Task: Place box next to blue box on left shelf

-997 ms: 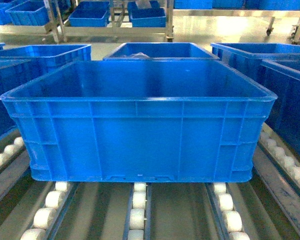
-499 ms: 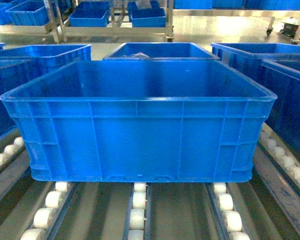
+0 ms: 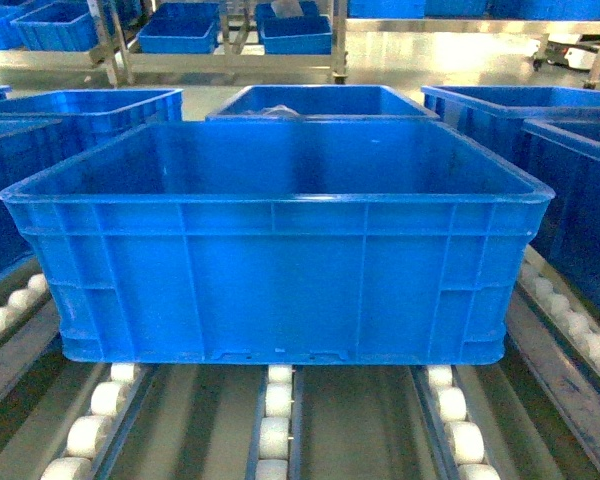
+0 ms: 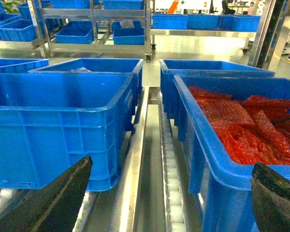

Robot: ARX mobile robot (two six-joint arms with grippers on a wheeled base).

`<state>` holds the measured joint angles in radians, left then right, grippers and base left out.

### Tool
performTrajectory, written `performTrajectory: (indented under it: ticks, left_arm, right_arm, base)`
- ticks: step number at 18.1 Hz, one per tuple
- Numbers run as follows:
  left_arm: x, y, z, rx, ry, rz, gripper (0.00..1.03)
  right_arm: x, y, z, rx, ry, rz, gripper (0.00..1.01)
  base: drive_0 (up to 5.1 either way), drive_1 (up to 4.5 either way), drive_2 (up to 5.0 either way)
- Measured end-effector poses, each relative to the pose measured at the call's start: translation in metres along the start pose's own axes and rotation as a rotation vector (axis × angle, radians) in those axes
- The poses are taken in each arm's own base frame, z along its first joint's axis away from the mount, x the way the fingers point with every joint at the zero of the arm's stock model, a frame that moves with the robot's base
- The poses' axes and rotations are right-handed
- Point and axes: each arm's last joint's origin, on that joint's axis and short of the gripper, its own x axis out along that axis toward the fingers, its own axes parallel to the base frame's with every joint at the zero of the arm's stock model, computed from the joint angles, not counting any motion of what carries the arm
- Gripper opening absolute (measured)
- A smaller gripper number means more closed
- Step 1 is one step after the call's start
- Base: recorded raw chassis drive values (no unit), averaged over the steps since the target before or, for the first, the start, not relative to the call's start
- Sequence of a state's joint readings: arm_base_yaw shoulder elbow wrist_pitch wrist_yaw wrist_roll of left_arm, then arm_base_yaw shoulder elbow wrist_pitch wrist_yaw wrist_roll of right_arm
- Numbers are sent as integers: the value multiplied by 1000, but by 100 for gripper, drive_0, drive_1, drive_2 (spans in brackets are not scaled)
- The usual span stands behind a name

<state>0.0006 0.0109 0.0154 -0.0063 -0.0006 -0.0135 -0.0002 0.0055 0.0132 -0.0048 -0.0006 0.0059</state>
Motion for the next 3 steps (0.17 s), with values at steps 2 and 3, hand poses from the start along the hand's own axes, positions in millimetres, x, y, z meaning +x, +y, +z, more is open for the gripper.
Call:
performTrajectory:
  ticks: [2,3]
  left_arm:
    - [0,0,0,0,0,0,98]
    - [0,0,0,0,0,0,98]
  right_arm:
    - [0,0,0,0,0,0,98]
    - [0,0,0,0,0,0,98]
  base:
    - [0,0,0]
    - [0,0,0]
